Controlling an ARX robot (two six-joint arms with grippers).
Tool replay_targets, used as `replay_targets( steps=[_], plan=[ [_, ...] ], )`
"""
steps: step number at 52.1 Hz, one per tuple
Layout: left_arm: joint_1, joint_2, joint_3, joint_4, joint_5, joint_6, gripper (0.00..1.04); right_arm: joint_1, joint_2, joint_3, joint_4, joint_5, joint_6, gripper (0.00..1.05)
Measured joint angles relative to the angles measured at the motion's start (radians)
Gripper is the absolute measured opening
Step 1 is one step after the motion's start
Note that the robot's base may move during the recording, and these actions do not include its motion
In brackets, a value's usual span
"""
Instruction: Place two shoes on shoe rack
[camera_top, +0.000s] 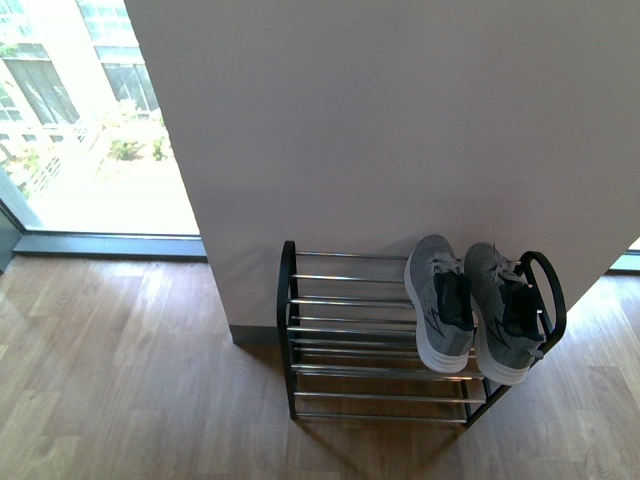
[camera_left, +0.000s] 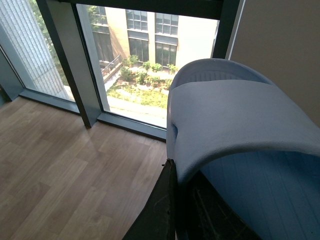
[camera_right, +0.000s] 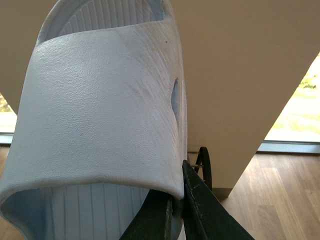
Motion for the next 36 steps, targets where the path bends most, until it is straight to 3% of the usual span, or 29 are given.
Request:
replay_targets(
  steps=[36],
  plan=[
    [0.0, 0.002, 0.0, 0.0, 0.001, 0.0, 0.02, 0.0, 0.0, 0.0, 0.0, 0.0, 0.0, 0.02]
  ],
)
